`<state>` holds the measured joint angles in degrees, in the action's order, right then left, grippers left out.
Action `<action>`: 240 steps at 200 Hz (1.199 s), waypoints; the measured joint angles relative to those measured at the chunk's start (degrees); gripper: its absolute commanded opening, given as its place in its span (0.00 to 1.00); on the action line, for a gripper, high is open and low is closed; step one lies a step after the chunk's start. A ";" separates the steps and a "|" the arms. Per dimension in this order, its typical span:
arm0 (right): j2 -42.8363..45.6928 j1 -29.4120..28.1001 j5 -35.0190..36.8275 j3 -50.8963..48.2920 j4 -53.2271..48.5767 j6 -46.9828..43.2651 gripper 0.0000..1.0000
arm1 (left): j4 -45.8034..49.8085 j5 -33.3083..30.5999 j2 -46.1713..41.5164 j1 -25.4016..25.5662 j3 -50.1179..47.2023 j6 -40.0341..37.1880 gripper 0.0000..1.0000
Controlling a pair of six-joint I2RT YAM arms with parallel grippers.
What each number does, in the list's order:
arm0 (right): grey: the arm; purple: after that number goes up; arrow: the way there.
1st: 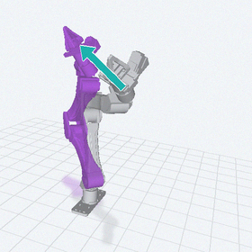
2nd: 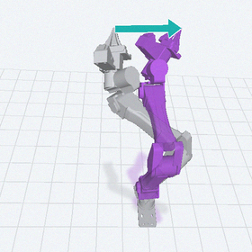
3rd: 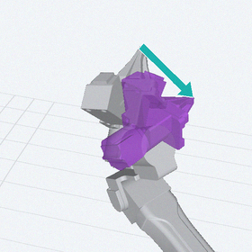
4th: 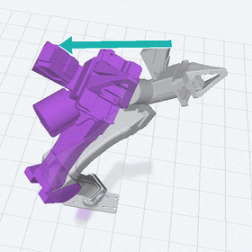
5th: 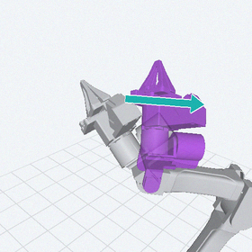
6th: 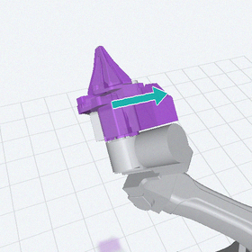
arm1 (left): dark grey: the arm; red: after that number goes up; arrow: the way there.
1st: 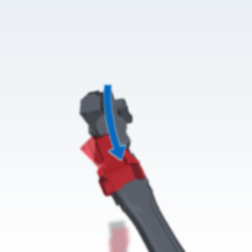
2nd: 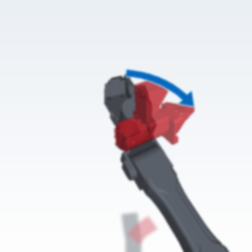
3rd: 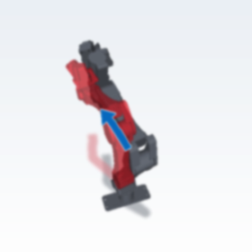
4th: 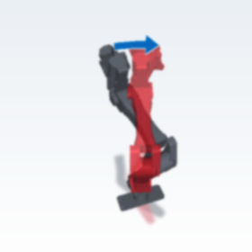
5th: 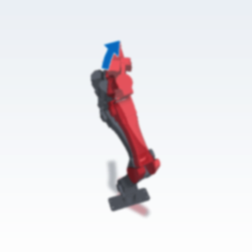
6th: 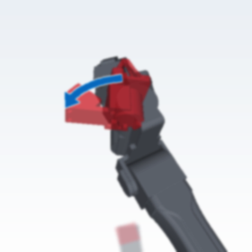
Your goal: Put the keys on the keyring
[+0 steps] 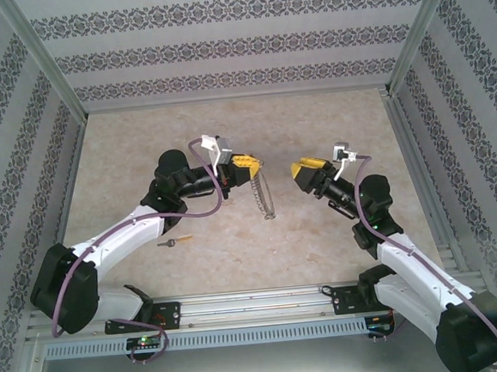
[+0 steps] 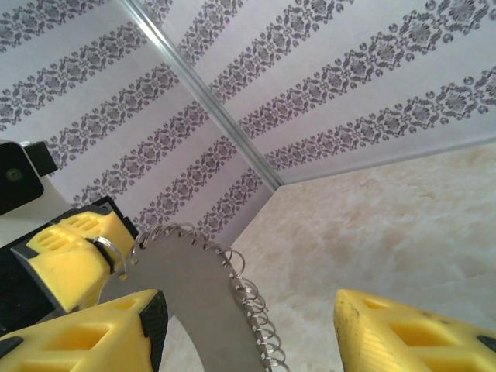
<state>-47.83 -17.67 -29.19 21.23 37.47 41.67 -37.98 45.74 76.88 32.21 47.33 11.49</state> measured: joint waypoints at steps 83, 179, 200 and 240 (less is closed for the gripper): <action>-2.56 -1.73 -3.45 2.12 -1.44 -2.19 0.60 | 15.98 4.04 0.15 0.00 8.94 -7.56 0.00; -2.58 -1.73 -10.62 5.49 -3.85 -4.76 0.60 | 65.18 7.89 6.62 0.00 33.73 -25.27 0.00; -2.93 -1.73 -12.35 6.16 -4.02 -5.01 0.60 | 71.60 7.87 8.00 0.00 36.20 -28.26 0.00; -5.73 -2.36 -16.02 7.80 -3.80 -5.03 0.59 | 77.83 8.72 8.24 0.00 38.40 -31.50 0.00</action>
<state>-53.56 -20.03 -45.21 29.04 33.67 36.64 39.86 54.46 85.12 32.21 85.73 -20.01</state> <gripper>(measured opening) 0.592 0.053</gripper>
